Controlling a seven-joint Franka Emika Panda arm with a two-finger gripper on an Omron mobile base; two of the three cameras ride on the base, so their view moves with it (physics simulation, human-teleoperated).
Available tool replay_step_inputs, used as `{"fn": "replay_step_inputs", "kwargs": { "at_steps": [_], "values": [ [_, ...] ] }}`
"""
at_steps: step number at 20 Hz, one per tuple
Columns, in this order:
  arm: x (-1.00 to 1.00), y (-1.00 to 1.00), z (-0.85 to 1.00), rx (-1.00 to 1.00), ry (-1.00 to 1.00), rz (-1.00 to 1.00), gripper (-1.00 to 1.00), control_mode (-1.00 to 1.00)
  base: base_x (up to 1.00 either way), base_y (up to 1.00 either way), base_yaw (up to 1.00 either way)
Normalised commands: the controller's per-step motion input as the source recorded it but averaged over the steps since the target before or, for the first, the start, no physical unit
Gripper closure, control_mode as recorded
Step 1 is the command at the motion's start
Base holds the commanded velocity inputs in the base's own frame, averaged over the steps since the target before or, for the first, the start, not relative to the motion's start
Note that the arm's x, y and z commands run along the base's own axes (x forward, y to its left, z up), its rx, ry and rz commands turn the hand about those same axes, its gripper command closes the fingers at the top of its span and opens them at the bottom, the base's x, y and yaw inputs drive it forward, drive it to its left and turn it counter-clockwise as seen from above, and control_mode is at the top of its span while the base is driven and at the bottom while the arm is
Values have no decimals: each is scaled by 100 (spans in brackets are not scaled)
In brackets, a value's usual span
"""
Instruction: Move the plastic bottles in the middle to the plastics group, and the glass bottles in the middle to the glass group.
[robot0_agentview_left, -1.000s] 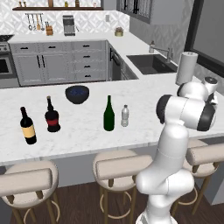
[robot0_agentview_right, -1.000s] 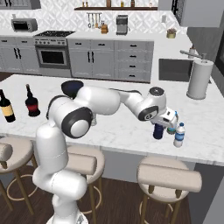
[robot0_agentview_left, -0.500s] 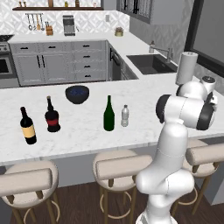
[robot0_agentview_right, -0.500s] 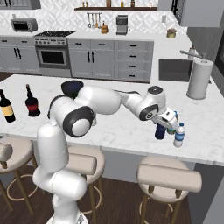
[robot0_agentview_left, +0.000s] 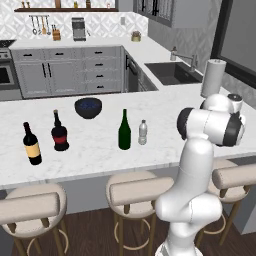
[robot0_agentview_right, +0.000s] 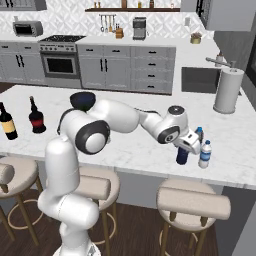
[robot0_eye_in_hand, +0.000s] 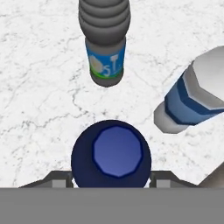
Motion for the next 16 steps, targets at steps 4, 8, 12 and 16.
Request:
{"fn": "replay_step_inputs", "kwargs": {
  "at_steps": [4, 8, 12, 16],
  "values": [
    [0, 0, -6, 0, 0, -2, 100, -100, 0, 0, 0],
    [21, -4, 7, 0, 0, -6, 100, -100, 0, 0, 0],
    [39, -6, 0, 0, 0, -8, 100, -100, 0, 0, 0],
    [22, -5, 0, 0, 0, -7, 100, -100, 0, 0, 0]
  ]
}}
